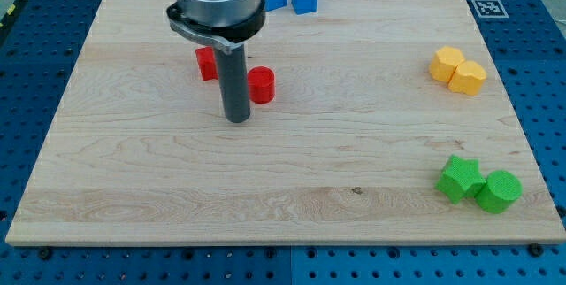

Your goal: Adjust the red blocks to the center of the board

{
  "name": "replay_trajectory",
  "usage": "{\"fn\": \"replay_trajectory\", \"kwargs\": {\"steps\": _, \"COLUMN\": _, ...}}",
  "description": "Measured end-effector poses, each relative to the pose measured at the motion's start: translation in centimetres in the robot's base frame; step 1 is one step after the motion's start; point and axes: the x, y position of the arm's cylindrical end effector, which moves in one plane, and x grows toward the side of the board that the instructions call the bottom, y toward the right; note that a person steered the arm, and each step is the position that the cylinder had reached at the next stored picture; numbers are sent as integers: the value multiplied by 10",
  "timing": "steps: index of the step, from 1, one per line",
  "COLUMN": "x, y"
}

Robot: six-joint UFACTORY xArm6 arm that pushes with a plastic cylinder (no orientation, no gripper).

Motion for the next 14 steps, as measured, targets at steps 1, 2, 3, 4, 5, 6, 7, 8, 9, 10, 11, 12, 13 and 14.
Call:
{"fn": "replay_trajectory", "kwargs": {"steps": 1, "x": -22, "y": -2}}
{"fn": "replay_trajectory", "kwargs": {"steps": 2, "x": -25, "y": -2}}
{"fn": "replay_trajectory", "kwargs": {"steps": 3, "x": -25, "y": 1}}
{"fn": "replay_trajectory", "kwargs": {"steps": 4, "x": -25, "y": 22}}
{"fn": "replay_trajectory", "kwargs": {"steps": 5, "x": -25, "y": 42}}
{"fn": "replay_trajectory", "kwargs": {"steps": 6, "x": -25, "y": 40}}
{"fn": "replay_trajectory", "kwargs": {"steps": 7, "x": -26, "y": -15}}
{"fn": "replay_trajectory", "kwargs": {"steps": 8, "x": -39, "y": -96}}
{"fn": "replay_trajectory", "kwargs": {"steps": 9, "x": -96, "y": -125}}
{"fn": "replay_trajectory", "kwargs": {"steps": 10, "x": -105, "y": -130}}
{"fn": "replay_trajectory", "kwargs": {"steps": 11, "x": -105, "y": -122}}
{"fn": "replay_trajectory", "kwargs": {"steps": 12, "x": -105, "y": -89}}
{"fn": "replay_trajectory", "kwargs": {"steps": 13, "x": -105, "y": -65}}
{"fn": "replay_trajectory", "kwargs": {"steps": 14, "x": -93, "y": -49}}
